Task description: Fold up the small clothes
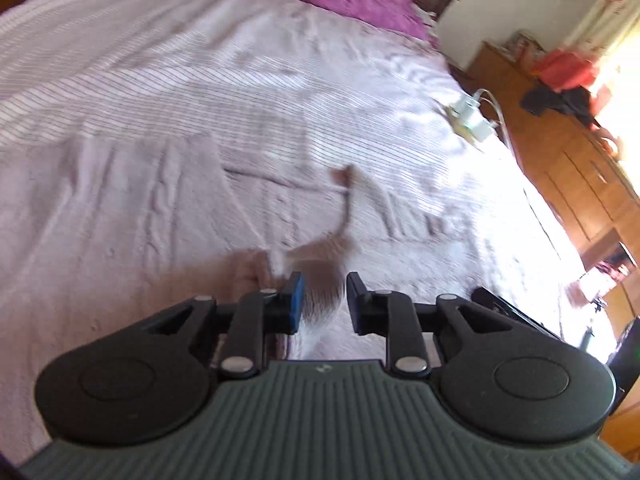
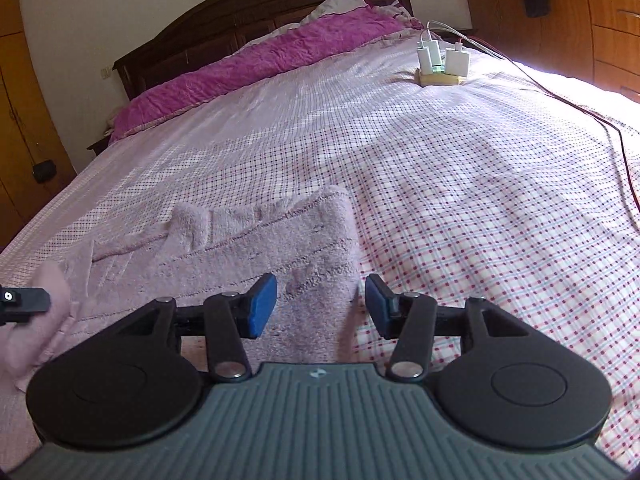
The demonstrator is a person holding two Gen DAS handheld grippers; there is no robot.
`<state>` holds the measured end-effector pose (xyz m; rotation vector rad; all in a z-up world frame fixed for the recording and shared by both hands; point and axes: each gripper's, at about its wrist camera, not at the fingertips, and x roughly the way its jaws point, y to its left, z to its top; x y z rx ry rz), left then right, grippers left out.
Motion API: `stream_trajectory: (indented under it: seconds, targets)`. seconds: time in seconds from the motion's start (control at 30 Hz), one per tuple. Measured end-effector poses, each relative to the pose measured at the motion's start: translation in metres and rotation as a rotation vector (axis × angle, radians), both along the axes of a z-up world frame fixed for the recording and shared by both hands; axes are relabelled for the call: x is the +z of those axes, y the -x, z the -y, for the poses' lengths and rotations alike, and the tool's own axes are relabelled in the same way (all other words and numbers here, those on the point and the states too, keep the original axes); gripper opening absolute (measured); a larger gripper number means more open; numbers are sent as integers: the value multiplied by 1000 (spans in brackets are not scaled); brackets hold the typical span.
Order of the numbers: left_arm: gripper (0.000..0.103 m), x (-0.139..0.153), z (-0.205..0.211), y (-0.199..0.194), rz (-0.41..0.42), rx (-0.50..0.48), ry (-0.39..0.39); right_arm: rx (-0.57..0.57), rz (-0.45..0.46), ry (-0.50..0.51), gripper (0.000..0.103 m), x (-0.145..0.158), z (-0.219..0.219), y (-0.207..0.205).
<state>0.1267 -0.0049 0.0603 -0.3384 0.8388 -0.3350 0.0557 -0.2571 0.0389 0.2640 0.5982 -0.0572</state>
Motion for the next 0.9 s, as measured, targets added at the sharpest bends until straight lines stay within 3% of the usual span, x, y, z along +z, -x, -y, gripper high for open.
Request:
stream_trajectory:
  seconds: [0.1,0.17,0.27,0.43,0.57,0.6,0.63,0.77,0.9]
  targets:
    - [42,6,0,15,39,10,-36,34,33,-5,57,12,-5,15]
    - [51,11,1,25,89,40,-104,45,48,-17,57,17,-7,24]
    - [52,15,5,31,149,20,-195,52,58,-40,57,17,-10,33]
    - [52,2,23,27,132,-37,-219,41,27,-56,57,3,-12,35]
    - [50,-15,36,21,115,11,-295,45,25,-63,57,-6,-12,36]
    - [42,-17,37,19,113,16,-296,44,23,-63,57,-7,-12,36]
    - [19,-19,37,19,112,8,-285,43,23,-65,57,-8,-13,36]
    - [12,-7,26,25,165,55,-260,42,24,-68,57,-10,-12,35]
    - [12,13,-9,32,229,223,-285,42,23,-64,57,-11,-12,33]
